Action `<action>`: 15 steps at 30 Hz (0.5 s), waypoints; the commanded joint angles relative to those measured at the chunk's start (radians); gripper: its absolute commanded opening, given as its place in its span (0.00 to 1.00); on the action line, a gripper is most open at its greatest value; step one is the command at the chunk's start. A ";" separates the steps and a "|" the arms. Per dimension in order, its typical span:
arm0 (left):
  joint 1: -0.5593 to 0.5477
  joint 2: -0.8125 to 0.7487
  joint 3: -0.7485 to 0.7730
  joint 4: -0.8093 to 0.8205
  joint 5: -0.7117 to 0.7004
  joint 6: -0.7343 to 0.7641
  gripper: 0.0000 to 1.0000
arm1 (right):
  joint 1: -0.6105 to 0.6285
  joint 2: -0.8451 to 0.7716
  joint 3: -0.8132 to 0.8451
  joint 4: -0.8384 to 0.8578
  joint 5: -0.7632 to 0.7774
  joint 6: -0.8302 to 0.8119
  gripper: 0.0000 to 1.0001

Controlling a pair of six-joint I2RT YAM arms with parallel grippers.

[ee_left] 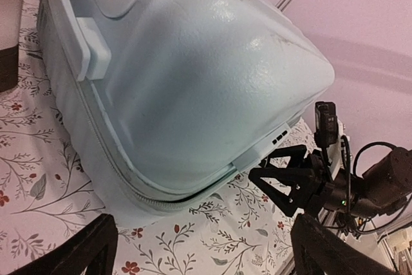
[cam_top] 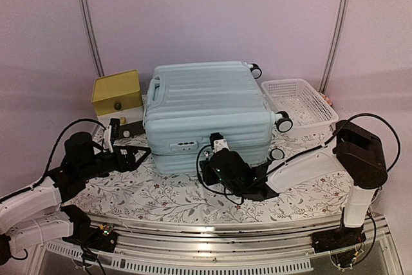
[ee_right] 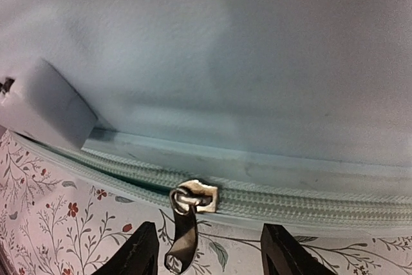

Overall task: Open, take out, and arrange the luggage
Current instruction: Grab the zipper of the luggage.

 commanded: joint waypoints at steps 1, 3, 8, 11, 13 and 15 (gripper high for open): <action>-0.010 0.009 -0.001 0.017 -0.006 0.000 0.96 | -0.018 0.006 0.031 -0.042 0.095 0.031 0.47; -0.010 0.019 0.001 0.022 -0.004 0.000 0.96 | -0.018 -0.012 0.027 -0.042 0.095 0.026 0.38; -0.010 0.027 0.006 0.025 -0.002 0.001 0.96 | -0.019 -0.075 -0.012 -0.047 0.099 0.019 0.25; -0.010 0.028 0.010 0.026 0.000 0.004 0.96 | -0.019 -0.109 -0.038 -0.039 0.077 0.019 0.04; -0.010 0.029 0.013 0.022 -0.001 0.005 0.96 | -0.019 -0.125 -0.057 -0.002 0.019 -0.014 0.03; -0.010 0.030 0.012 0.028 0.002 0.002 0.96 | -0.018 -0.136 -0.075 0.040 -0.039 -0.065 0.02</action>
